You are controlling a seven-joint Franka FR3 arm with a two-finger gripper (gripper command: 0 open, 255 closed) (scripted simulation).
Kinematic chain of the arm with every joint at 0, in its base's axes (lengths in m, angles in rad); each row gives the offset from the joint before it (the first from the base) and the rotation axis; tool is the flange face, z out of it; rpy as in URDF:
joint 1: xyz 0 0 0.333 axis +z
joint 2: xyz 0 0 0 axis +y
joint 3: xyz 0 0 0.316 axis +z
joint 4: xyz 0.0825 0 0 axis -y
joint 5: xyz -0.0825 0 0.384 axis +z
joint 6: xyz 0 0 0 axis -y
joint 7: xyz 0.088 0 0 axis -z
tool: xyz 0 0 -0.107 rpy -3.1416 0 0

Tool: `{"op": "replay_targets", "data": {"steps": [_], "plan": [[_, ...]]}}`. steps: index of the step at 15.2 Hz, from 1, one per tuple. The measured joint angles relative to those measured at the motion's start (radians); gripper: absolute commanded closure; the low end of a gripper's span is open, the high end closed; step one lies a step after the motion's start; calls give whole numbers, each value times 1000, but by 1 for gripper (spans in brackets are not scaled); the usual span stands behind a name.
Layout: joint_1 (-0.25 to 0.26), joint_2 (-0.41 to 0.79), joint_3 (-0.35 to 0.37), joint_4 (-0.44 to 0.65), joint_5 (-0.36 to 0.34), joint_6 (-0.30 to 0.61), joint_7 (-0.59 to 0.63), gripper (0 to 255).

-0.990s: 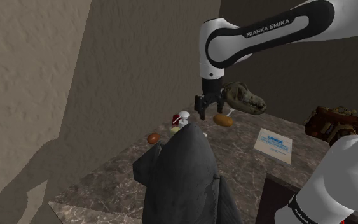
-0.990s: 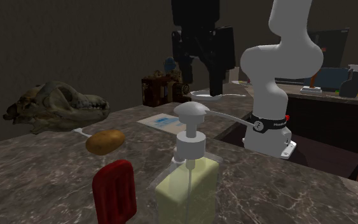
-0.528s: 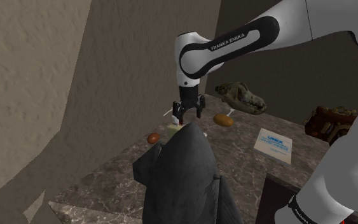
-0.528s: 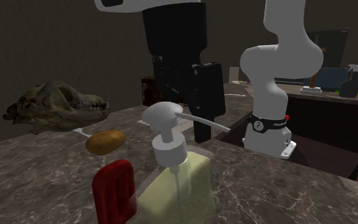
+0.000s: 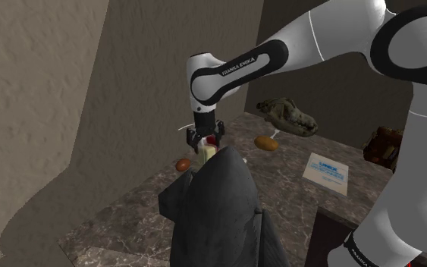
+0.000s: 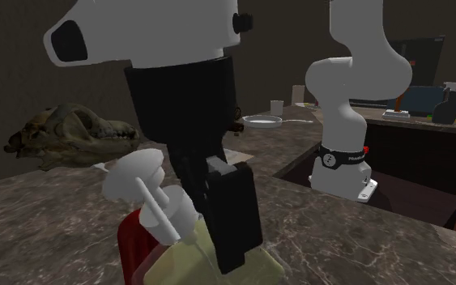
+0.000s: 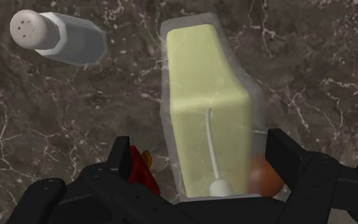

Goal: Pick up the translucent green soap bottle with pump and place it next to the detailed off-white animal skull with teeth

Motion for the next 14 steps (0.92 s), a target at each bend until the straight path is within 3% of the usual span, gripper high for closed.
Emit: {"op": "replay_targets", "data": {"steps": [6,12,13,14], "plan": [[2,29,-2,-41,-7,68,7,0],[2,31,-2,-46,-8,80,6,0],[2,31,-2,-46,-8,81,7,255],[2,29,-1,-43,-7,81,6,255]]}}
